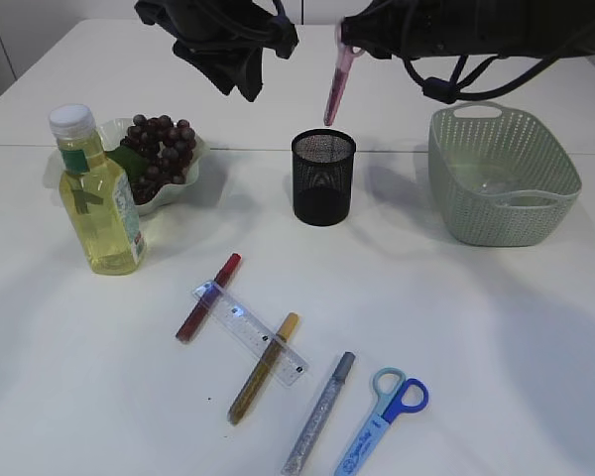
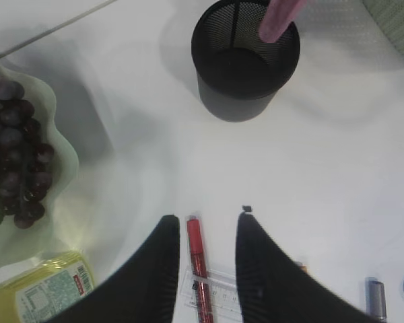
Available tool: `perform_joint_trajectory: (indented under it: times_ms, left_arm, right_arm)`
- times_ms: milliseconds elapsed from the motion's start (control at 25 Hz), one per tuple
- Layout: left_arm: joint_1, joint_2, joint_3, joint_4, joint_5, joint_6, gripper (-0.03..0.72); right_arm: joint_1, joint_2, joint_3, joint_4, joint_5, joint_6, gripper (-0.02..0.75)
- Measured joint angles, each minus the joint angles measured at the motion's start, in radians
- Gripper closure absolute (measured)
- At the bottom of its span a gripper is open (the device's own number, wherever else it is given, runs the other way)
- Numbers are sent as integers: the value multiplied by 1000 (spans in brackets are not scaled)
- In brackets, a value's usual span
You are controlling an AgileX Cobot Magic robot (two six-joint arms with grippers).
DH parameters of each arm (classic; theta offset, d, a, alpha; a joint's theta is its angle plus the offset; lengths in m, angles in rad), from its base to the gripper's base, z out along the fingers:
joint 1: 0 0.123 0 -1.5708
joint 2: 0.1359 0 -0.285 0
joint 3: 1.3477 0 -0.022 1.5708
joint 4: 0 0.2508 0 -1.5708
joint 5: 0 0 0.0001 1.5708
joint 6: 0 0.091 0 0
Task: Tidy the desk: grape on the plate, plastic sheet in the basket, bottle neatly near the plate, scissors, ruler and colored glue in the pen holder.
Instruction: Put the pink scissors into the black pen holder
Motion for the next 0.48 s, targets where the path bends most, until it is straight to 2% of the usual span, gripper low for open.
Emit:
perform_joint_trajectory:
  times_ms: [480]
  left_arm:
    - [0, 0, 0, 1, 0, 0, 473]
  right_arm:
    - [0, 73, -46, 0, -5, -11, 650]
